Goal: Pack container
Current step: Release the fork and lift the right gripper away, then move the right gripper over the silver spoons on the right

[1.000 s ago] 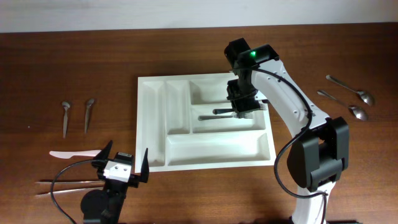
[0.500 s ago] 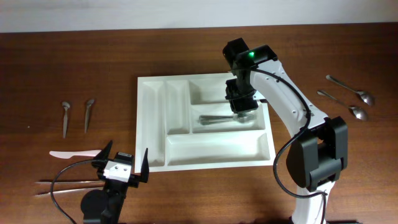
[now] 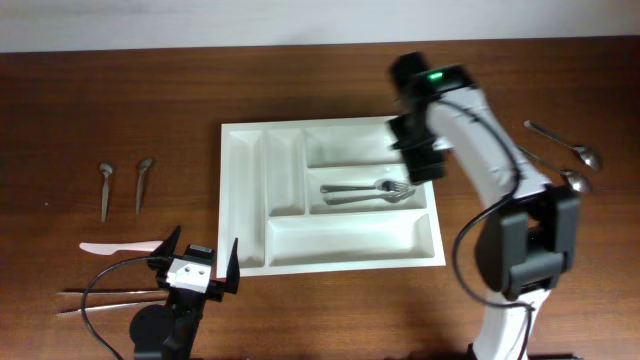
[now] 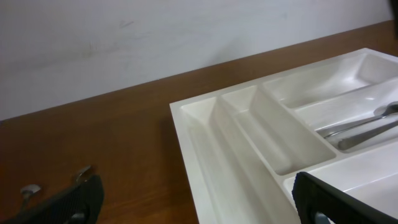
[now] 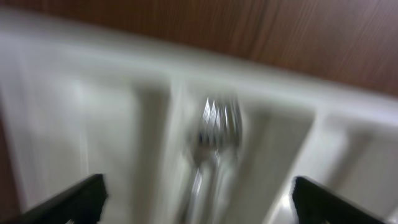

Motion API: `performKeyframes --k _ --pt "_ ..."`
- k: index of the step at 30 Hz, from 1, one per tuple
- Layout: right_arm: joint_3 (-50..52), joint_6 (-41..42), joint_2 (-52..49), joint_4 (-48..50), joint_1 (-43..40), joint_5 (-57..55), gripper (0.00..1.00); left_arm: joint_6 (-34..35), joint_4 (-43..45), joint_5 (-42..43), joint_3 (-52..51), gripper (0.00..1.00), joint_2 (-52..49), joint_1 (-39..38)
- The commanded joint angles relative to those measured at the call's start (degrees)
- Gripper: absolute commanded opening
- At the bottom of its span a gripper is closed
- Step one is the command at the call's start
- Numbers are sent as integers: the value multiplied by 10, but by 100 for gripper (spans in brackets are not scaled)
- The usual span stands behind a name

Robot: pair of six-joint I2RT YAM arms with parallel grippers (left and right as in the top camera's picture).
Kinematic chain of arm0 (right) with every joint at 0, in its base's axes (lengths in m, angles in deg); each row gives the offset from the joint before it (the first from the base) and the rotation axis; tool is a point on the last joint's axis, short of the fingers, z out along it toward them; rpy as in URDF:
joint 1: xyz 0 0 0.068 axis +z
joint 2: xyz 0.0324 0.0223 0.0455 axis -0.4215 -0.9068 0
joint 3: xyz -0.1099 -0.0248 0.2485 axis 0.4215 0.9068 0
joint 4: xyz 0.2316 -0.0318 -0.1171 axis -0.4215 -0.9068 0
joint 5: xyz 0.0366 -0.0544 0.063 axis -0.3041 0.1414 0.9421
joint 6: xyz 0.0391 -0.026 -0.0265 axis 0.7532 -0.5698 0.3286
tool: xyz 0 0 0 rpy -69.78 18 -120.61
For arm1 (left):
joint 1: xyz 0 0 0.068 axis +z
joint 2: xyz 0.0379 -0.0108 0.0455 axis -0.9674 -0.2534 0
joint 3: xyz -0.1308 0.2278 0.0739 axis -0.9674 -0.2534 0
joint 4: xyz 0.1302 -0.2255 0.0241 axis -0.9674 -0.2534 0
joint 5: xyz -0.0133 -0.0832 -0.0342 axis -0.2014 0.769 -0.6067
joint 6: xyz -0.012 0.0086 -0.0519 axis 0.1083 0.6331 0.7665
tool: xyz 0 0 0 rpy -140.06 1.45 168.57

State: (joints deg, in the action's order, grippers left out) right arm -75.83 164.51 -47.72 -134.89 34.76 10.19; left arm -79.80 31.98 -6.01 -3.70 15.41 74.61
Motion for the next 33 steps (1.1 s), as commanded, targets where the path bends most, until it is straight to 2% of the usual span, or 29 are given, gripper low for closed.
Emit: performKeyframes --k 1,9,13,17,25,28,30,33 --pt "-18 -51 -7 5 -102 -28 99 -9 2 -4 -4 99 4 2" --pt "-17 -52 -7 17 -316 -20 99 -9 2 -4 -4 99 4 2" --pt "-16 -88 -8 51 -373 -7 99 -9 2 -4 -4 99 4 2" --pt "-17 -160 -9 120 -384 10 99 -9 2 -4 -4 99 4 2" --pt "-19 -139 -19 159 -384 -47 99 -9 2 -4 -4 99 4 2" --pt "-26 -151 -39 173 -384 -29 99 -9 2 -4 -4 99 4 2" --pt "-27 -190 -58 205 -384 1 99 -9 2 -4 -4 99 4 2" --pt "-31 -190 -85 212 -384 30 99 -9 2 -4 -4 99 4 2"
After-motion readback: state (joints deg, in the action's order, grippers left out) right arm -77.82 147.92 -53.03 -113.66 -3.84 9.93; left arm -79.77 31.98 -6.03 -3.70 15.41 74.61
